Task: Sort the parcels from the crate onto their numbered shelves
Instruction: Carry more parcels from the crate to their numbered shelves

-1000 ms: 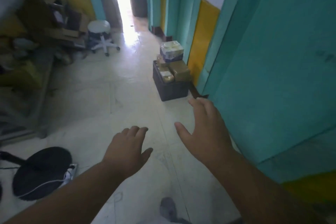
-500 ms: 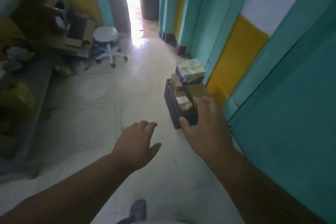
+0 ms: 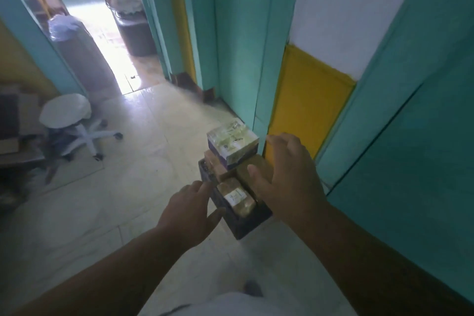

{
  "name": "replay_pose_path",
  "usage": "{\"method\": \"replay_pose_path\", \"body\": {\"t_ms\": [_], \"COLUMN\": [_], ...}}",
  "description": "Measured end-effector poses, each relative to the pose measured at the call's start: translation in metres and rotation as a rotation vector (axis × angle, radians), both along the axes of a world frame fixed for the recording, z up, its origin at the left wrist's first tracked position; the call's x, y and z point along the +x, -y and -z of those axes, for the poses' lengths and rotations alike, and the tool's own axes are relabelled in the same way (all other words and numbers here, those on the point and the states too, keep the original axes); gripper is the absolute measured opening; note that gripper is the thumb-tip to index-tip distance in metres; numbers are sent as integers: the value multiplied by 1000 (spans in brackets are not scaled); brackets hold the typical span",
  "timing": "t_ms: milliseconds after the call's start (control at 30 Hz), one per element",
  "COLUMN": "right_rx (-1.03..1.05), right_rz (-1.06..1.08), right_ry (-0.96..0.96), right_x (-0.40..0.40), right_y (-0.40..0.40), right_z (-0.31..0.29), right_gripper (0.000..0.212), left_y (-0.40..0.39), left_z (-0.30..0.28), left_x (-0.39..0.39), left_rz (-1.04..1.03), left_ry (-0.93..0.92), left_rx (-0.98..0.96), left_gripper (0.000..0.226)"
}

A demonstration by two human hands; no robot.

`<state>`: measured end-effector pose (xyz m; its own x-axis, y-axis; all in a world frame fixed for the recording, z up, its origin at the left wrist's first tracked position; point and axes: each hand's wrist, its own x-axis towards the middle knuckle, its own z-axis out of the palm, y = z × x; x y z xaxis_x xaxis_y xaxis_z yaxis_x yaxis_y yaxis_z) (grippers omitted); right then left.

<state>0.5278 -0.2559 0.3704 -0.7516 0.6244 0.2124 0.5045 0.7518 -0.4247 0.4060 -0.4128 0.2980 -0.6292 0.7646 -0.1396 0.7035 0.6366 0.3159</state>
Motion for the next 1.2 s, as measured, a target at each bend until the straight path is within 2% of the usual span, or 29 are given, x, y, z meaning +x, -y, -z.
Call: {"method": "replay_pose_path", "body": {"t_ms": [133, 300, 400, 500, 633, 733, 1000, 1200], "right_rx": [-6, 47, 46, 0, -71, -152, -421, -538], "right_rz": [38, 182, 337, 466, 580, 634, 760, 798], "right_ry": [-5, 19, 10, 38, 113, 177, 316, 419], "right_x": [-76, -152, -192, -223, -249, -256, -236, -211], "right_y": [-31, -60, -67, -71, -78, -80, -63, -80], "right_z": [1, 23, 44, 73, 123, 178, 395, 535], "right_gripper": [61, 61, 62, 63, 62, 61, 59, 59], "left_y": [-43, -101, -128, -152, -176, -191, -190, -207], "left_z": [-4, 24, 49, 82, 143, 197, 378, 497], "left_x": [-82, -185, -244, -294, -330, -339, -334, -322], "left_rz": [68, 225, 361, 489, 586, 634, 588, 390], "left_ry": [9, 55, 59, 75, 132, 185, 293, 429], "left_rx": [40, 8, -21, -29, -139, -192, -400, -428], "left_gripper": [57, 56, 60, 52, 45, 38, 53, 54]}}
